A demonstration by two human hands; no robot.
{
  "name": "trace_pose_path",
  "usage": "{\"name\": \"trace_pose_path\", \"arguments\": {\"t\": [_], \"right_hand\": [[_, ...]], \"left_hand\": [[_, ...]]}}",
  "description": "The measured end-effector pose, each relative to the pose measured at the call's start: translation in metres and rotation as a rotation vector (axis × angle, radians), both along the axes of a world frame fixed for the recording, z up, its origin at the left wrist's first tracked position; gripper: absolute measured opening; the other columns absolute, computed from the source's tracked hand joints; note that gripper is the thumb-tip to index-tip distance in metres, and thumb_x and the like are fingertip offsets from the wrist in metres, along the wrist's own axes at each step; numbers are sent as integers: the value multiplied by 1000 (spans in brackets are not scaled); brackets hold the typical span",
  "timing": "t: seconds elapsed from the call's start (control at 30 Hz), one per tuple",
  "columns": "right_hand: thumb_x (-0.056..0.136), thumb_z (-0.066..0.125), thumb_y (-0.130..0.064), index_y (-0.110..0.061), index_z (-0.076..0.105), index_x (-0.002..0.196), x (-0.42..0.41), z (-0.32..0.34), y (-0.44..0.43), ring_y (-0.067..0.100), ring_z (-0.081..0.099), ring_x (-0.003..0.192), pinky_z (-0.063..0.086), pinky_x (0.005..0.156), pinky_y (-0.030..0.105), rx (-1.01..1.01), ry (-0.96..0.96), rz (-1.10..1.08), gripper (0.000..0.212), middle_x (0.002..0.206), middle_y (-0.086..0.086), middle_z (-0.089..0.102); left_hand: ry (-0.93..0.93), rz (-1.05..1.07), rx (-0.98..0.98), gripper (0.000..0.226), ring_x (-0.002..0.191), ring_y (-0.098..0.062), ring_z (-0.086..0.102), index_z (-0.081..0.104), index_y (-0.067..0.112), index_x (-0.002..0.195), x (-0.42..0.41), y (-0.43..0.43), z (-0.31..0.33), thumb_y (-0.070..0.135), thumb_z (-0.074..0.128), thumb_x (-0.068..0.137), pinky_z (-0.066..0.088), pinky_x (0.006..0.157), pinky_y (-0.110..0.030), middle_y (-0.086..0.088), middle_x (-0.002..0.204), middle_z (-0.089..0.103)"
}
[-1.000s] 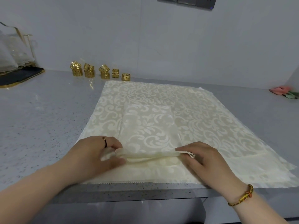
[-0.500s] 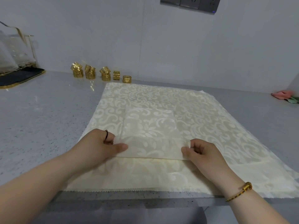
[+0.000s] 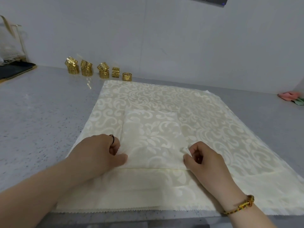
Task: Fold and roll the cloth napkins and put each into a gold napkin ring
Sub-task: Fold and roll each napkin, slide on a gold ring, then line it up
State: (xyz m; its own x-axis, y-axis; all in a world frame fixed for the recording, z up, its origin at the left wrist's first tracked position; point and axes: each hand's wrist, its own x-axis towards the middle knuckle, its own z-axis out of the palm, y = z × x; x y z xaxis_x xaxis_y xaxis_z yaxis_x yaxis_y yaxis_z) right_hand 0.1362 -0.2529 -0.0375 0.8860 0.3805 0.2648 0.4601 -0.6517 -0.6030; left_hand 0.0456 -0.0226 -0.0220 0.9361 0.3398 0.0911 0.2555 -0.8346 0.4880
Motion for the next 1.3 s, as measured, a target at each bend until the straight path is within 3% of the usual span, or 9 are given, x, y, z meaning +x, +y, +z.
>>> {"name": "trace_pose_path", "arguments": {"t": [0.2, 0.33, 0.63, 0.73, 0.8, 0.9, 0.97, 1.17, 1.3], "right_hand": [[75, 68, -8, -27, 52, 93, 3, -7, 2, 2, 40, 78, 32, 69, 8, -30, -270, 54, 30, 96, -18, 43], [56, 62, -8, -19, 61, 69, 7, -13, 4, 13, 40, 91, 34, 73, 20, -67, -567, 82, 17, 93, -3, 63], [74, 44, -30, -21, 71, 67, 7, -8, -4, 14, 51, 72, 39, 59, 25, -229, -631, 76, 30, 70, -12, 68], [95, 26, -42, -23, 71, 69, 8, -1, -8, 17, 57, 66, 42, 58, 26, -371, -676, 160, 55, 71, -14, 67], [94, 10, -54, -25, 72, 74, 11, 6, -15, 14, 60, 71, 47, 60, 25, -480, -676, 246, 70, 77, -16, 68], [88, 7, -64, -29, 70, 90, 19, 10, -24, 6, 49, 84, 45, 67, 17, -606, -664, 327, 72, 88, -20, 66], [89, 13, -63, -29, 70, 92, 24, 9, -26, 7, 45, 84, 42, 67, 16, -596, -643, 356, 66, 87, -20, 65], [82, 41, -58, -26, 70, 80, 31, 11, -21, 5, 53, 78, 45, 66, 19, -394, -504, 431, 43, 81, -17, 64], [76, 36, -73, -25, 67, 74, 35, 13, -17, 4, 45, 89, 38, 73, 9, -220, -273, 415, 58, 76, -22, 56]], "left_hand": [[-308, -290, 199, 24, 87, 4, 41, 46, 44, 87, -5, 6, -11, 46, 47, 64, 28, 92, -13, 35, 104, 42], [-381, -475, 431, 28, 99, -8, 47, 73, 24, 78, -2, 4, -9, 27, 45, 73, 18, 103, -19, 14, 89, 67], [-382, -408, 499, 69, 63, -4, 58, 69, 22, 57, 0, 9, -17, 37, 16, 97, 34, 89, -17, 15, 61, 64], [-347, -378, 485, 78, 58, -3, 64, 69, 28, 57, -3, 11, -17, 44, 3, 97, 43, 77, -13, 22, 62, 63], [-227, -351, 458, 72, 67, 9, 60, 69, 38, 71, -5, 8, -10, 57, 3, 92, 40, 53, -2, 36, 76, 56], [-35, -319, 313, 50, 95, 17, 34, 47, 49, 118, -7, 8, -7, 74, 33, 76, 26, 67, 7, 49, 95, 20], [82, -305, 304, 50, 100, 14, 28, 40, 50, 124, -5, 9, -4, 64, 49, 77, 24, 77, 0, 44, 95, 19], [15, -305, 188, 58, 85, 13, 49, 38, 55, 73, -3, 18, 10, 89, 21, 28, 34, 68, -1, 33, 86, 45], [17, -258, -3, 33, 88, 11, 47, 58, 48, 64, 4, 20, 15, 76, 49, 48, 40, 64, -6, 24, 82, 58]]}}
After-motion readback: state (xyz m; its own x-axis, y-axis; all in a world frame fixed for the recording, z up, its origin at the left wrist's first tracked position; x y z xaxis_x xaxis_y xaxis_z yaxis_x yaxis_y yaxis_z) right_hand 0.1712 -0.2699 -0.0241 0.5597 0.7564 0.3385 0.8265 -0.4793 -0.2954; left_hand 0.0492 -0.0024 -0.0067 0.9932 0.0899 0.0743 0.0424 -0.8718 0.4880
